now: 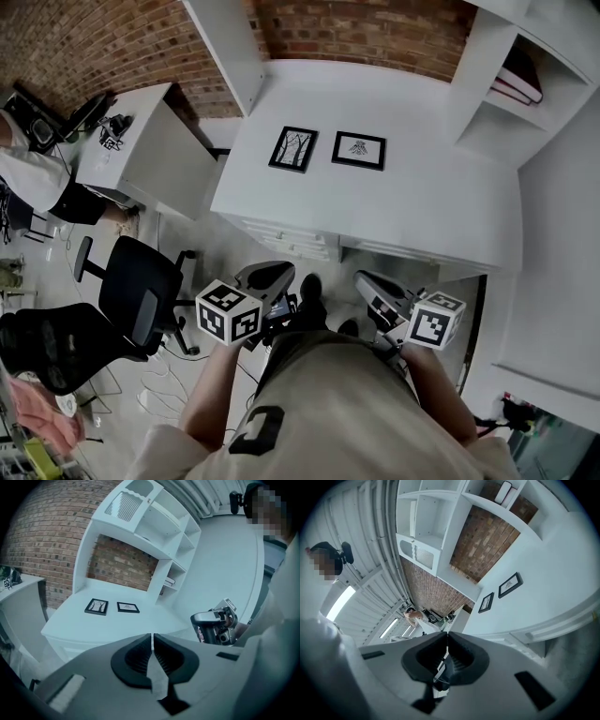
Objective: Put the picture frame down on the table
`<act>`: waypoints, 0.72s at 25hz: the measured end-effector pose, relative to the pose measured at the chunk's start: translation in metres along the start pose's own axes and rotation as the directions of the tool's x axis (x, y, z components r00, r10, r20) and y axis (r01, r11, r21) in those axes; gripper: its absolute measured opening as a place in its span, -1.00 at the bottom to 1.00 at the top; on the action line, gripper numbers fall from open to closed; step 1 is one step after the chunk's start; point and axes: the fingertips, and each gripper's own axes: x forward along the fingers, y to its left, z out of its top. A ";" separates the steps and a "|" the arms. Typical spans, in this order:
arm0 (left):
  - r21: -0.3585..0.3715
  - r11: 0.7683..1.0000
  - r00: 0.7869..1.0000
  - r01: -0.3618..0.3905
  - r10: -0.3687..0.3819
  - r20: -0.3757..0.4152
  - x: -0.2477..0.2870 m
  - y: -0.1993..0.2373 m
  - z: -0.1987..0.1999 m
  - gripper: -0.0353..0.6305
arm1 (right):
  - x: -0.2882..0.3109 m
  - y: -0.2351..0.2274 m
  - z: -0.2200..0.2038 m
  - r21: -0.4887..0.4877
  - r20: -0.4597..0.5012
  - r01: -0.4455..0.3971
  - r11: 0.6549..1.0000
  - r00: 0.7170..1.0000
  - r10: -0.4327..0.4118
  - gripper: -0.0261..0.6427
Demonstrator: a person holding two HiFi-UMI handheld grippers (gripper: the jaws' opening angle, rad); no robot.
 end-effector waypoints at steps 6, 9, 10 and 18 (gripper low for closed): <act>-0.045 0.997 0.998 -0.066 0.066 -0.002 -0.035 -0.003 -0.028 -0.85 | 0.009 0.015 -0.034 0.039 -0.062 -0.051 0.998 0.997 0.054 -0.90; -0.073 0.993 0.996 -0.089 0.089 -0.006 -0.050 -0.001 -0.040 -0.85 | 0.015 0.026 -0.044 0.029 -0.092 -0.070 0.997 0.993 0.072 -0.90; -0.079 0.993 0.996 -0.092 0.091 -0.005 -0.053 0.000 -0.041 -0.85 | 0.016 0.028 -0.045 0.022 -0.102 -0.069 0.997 0.992 0.071 -0.90; -0.089 0.993 0.996 -0.072 0.076 0.047 -0.074 0.040 -0.033 -0.85 | 0.052 0.044 -0.051 -0.040 -0.129 -0.035 0.999 0.991 0.030 -0.89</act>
